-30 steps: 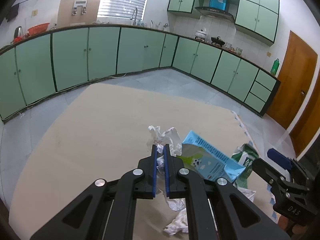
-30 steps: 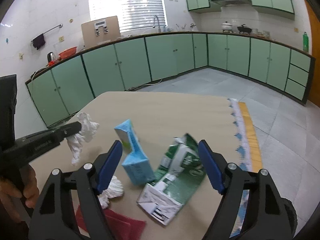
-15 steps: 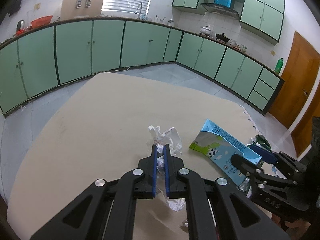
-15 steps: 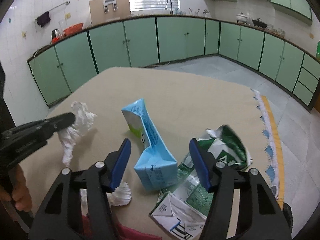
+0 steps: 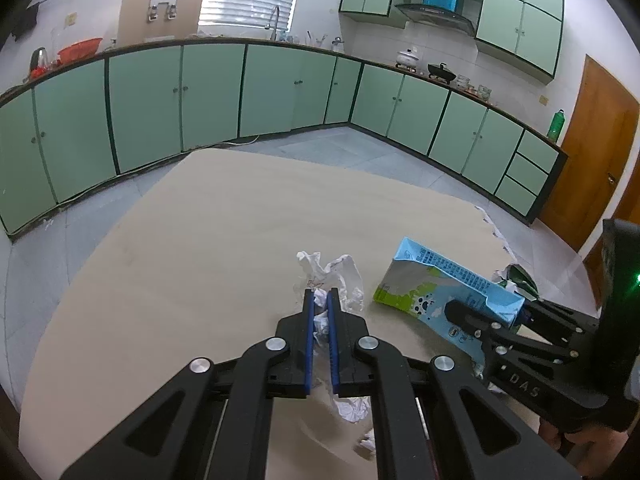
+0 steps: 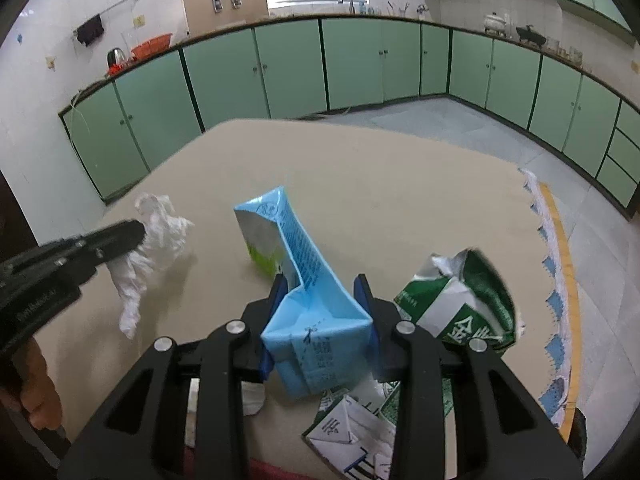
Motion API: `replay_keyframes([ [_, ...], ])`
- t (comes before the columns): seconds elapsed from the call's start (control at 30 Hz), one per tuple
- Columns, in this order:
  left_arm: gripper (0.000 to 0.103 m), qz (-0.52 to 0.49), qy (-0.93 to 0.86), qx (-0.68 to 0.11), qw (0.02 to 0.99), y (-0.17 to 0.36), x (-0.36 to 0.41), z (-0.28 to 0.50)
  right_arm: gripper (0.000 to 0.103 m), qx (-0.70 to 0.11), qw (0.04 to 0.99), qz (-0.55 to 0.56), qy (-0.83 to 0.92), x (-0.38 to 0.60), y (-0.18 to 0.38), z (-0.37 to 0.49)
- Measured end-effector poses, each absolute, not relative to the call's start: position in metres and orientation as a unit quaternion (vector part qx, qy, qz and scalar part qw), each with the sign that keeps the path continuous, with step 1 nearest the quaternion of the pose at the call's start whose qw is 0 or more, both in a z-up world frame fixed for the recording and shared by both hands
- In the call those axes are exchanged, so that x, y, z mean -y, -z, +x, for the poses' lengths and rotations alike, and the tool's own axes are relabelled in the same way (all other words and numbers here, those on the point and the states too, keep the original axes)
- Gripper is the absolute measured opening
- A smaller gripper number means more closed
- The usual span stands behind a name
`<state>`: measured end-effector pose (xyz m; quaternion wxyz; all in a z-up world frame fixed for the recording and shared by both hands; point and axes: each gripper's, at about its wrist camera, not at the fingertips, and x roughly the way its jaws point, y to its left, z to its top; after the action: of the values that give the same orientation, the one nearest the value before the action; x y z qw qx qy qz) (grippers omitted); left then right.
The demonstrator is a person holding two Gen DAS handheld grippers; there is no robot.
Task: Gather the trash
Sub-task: 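Grasp the blue-and-white milk carton with the right gripper, then carry the tissue and milk carton over the black bin and release both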
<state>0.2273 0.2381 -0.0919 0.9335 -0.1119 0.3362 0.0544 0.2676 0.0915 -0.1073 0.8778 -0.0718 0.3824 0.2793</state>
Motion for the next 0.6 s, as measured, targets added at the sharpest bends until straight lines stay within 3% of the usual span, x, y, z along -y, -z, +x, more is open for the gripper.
replay_keyframes([
  [0.6, 0.006, -0.089, 0.009, -0.291, 0.953, 0.041, -0.178, 0.210, 0.033, -0.300, 0.918, -0.031, -0.258, -0.005, 0.025, 0.226],
])
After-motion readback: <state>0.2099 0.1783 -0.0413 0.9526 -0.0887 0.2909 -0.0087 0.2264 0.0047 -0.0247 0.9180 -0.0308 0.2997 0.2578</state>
